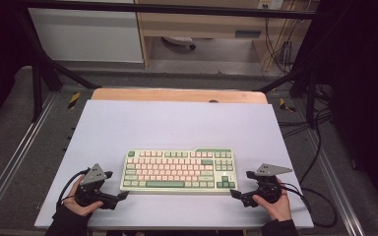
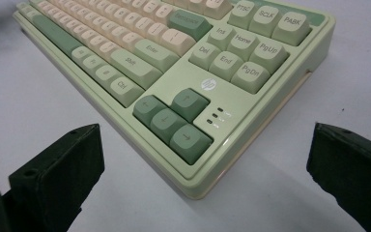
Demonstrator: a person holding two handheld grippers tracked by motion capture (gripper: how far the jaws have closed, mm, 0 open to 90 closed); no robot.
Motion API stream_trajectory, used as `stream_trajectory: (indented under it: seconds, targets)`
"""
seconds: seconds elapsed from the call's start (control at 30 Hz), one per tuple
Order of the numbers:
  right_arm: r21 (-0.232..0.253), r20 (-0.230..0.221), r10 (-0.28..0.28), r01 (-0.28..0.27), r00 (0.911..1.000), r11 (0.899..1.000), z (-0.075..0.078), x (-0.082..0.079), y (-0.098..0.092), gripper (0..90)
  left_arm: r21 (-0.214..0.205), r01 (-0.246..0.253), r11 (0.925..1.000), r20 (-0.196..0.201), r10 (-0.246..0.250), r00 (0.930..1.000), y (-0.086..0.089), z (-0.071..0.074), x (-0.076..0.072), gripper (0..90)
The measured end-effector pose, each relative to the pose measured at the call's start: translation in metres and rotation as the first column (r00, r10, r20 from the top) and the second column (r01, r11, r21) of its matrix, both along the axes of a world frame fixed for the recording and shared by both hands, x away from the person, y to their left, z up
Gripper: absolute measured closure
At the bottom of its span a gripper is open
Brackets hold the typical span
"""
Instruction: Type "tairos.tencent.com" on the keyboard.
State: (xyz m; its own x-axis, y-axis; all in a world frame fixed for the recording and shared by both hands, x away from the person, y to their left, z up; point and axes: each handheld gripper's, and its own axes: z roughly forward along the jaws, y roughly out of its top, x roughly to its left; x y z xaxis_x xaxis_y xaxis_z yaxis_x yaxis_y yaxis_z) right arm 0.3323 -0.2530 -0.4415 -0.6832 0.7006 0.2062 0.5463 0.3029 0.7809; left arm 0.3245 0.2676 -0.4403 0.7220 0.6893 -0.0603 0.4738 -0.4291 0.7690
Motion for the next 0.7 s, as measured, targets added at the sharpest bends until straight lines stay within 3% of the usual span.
stream_trajectory:
  seconds: [0.7]
  targets:
    - [-0.010,0.000,-0.001,0.001,1.0000,1.000,-0.0009,0.0003,0.0007,0.3,0.004,0.004,1.0000,0.016,-0.004,0.9999,-0.0046,0.0052,-0.0016,6.1]
